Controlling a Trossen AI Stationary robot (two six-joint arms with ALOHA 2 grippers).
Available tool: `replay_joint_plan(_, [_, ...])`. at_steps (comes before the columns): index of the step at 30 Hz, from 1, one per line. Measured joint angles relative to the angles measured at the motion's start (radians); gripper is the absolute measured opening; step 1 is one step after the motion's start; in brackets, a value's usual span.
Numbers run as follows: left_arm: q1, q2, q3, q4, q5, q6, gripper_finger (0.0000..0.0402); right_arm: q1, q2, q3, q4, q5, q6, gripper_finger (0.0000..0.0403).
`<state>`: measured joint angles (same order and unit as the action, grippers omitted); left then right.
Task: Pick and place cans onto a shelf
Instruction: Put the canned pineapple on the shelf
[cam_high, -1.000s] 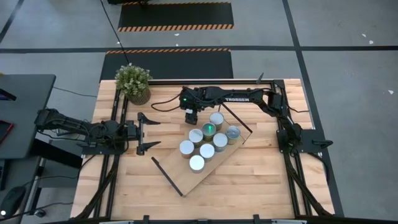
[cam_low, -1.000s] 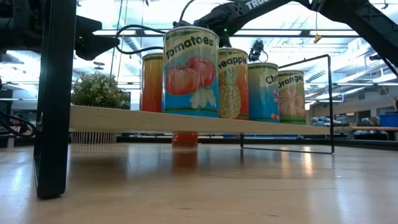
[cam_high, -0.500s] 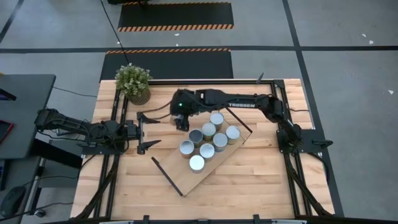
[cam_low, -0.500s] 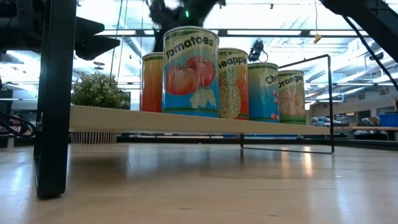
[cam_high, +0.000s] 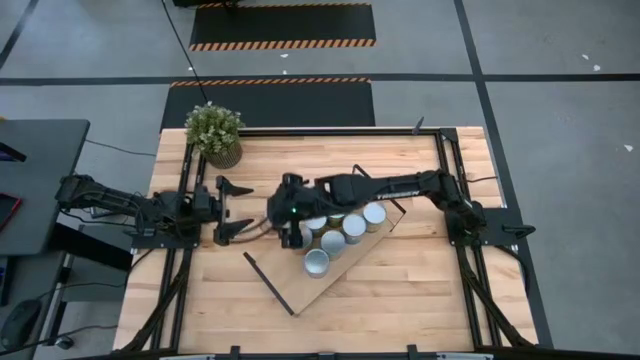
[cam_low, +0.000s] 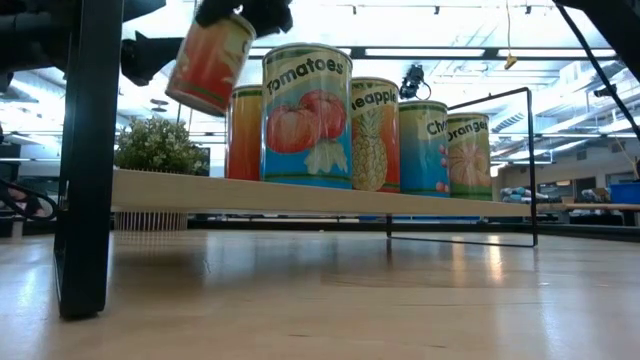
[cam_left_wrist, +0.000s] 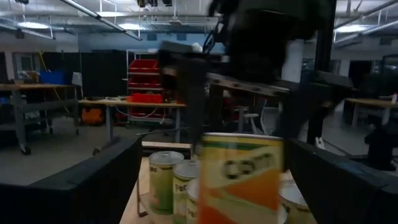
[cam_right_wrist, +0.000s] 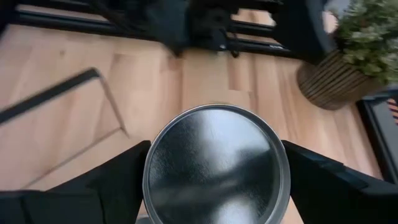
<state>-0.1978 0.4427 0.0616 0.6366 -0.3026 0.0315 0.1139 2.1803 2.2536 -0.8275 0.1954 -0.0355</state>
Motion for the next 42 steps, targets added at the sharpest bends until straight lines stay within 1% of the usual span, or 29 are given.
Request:
replay_joint_plan(7, [0.0,0.0,0.0,0.0,0.0,-0.185,0.04,0.076,0.0,0.0,0.0,0.019,0.044,0.0339])
replay_joint_plan(10, [0.0,0.0,0.0,0.0,0.0,-0.234,0.04,0.1,0.0,0.0,-0.002,0.02,0.061,0.0339])
replay_joint_plan(18, [0.0,0.0,0.0,0.0,0.0,-0.238,0.04,0.136,0.013,-0.003,0.003,0.013,0.089,0.0339])
replay_joint_plan(23, [0.0,0.002,0.0,-0.001,0.0,-0.237,0.04,0.14,0.042,-0.038,0.024,0.017,0.08,0.0339])
replay_joint_plan(27, [0.0,0.002,0.001,-0.004,0.0,-0.231,0.04,0.139,0.045,-0.039,0.024,0.014,0.079,0.0339])
replay_joint_plan(37, [0.0,0.002,0.001,-0.005,0.001,-0.23,0.04,0.125,0.105,-0.045,0.016,-0.019,0.053,0.0339])
replay_joint_plan(42, [0.0,0.002,0.001,-0.005,0.001,-0.229,0.04,0.116,0.127,-0.044,0.034,-0.055,0.027,0.0339])
